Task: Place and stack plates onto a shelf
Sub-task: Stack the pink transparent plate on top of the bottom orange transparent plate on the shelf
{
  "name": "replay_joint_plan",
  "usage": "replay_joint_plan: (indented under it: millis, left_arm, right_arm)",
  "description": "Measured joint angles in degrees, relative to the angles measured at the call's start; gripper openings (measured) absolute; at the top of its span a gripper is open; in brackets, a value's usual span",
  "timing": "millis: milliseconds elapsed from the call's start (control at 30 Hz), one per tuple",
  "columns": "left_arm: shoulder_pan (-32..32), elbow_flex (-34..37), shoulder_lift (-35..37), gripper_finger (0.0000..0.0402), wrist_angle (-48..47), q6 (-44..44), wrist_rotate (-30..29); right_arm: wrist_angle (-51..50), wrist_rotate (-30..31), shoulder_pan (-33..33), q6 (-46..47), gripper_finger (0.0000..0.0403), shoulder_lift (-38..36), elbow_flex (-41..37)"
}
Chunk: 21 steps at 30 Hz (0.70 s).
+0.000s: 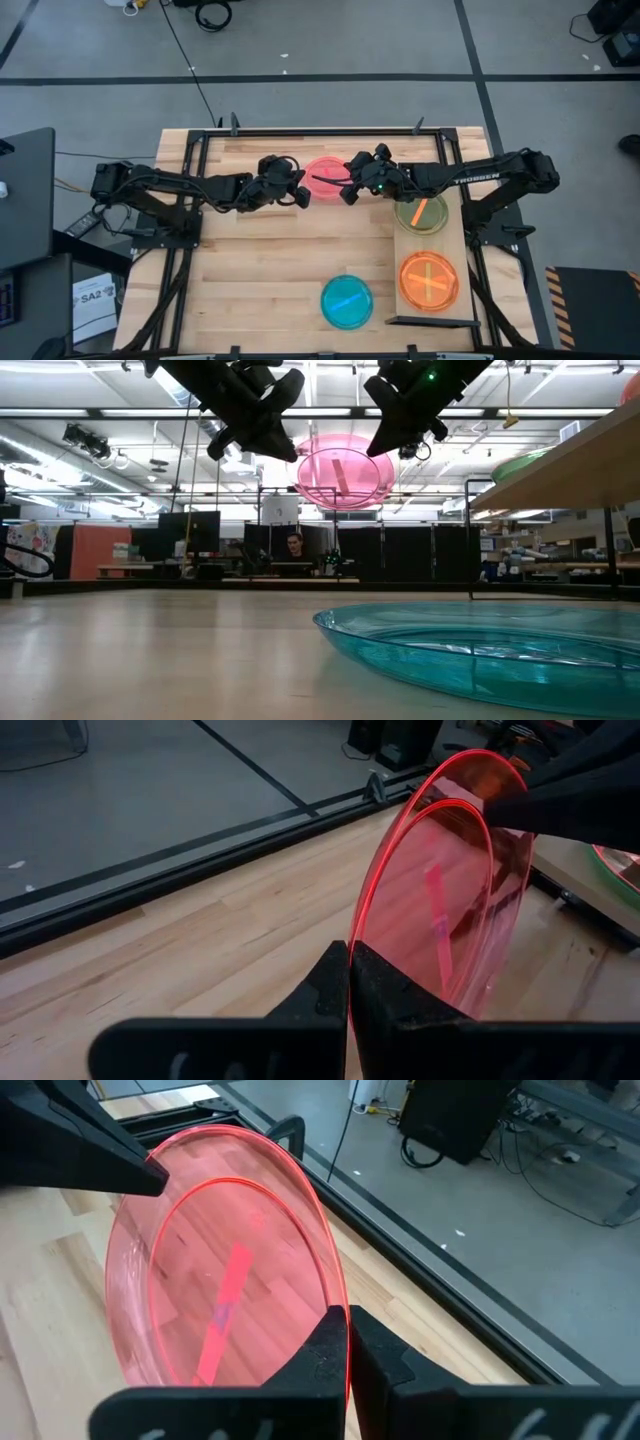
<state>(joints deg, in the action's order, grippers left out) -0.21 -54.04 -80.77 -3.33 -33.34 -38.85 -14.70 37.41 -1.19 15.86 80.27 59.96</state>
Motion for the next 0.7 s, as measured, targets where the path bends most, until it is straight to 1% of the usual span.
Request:
replay_joint_plan:
  millis: [167, 233, 533, 700]
  left_arm:
    - [0.04, 0.00, 0.00, 0.0007, 0.01, 0.02, 0.02]
    - [0.04, 0.00, 0.00, 0.0013, 0.02, 0.02, 0.02]
    - [0.02, 0.00, 0.00, 0.0092, 0.26, 0.02, 0.13]
    - [0.02, 0.00, 0.00, 0.0118, 0.22, 0.04, 0.09]
  right_arm:
    - [0.02, 0.00, 0.00, 0.00, 0.0006, -0.02, 0.00]
    - [0.01, -0.01, 0.00, 0.19, 0.0006, -0.02, 0.00]
    - [0.11, -1.51, -0.09, 1.19, 0.0005, -0.14, 0.00]
    - [-1.87, -1.60, -0.09, 2.23, 0.0005, -1.84, 0.00]
